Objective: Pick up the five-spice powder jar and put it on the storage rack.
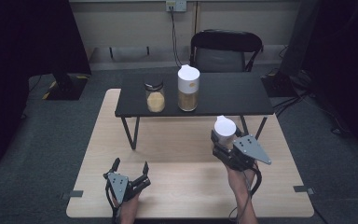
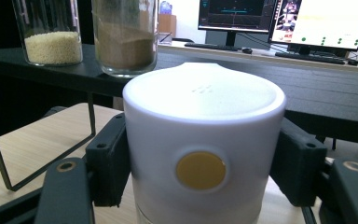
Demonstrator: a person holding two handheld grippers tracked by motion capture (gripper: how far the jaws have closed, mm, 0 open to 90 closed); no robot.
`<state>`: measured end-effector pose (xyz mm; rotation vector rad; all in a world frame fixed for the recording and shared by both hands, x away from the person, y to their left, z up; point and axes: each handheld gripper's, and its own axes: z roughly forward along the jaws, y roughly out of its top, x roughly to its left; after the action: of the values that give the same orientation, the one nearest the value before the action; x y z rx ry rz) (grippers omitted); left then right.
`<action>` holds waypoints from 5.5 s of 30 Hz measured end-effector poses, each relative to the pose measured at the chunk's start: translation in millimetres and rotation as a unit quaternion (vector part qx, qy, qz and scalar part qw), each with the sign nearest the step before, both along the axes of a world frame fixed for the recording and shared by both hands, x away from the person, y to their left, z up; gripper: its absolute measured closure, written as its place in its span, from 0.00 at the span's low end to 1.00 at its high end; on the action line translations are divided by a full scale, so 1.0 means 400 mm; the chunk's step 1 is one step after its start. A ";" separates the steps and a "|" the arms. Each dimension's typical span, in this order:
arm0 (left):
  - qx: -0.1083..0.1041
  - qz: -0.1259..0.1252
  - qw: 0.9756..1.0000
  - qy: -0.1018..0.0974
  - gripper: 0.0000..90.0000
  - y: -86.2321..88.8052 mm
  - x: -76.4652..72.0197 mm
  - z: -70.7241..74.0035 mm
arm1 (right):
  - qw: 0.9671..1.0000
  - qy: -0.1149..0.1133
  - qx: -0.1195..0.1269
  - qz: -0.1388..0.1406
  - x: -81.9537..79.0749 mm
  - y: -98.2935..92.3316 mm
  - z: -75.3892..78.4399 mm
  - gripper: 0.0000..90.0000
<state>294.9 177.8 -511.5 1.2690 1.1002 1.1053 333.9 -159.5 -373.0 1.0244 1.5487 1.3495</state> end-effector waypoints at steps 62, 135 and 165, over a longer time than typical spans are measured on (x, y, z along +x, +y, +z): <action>0.000 0.002 1.000 0.000 0.02 0.000 0.000 0.000 | 1.000 -0.008 -0.003 0.007 0.086 0.002 0.217 0.34; 0.000 0.002 1.000 0.001 0.02 0.000 0.000 0.000 | 1.000 0.015 0.024 0.008 0.257 -0.004 0.248 0.33; 0.000 0.002 1.000 0.001 0.02 0.000 0.000 0.000 | 0.999 -0.019 0.039 -0.018 0.240 -0.004 0.248 0.00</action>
<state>294.9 177.7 -511.4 1.2680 1.1044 1.1085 429.9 -161.3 -273.8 1.0643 1.4520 1.4064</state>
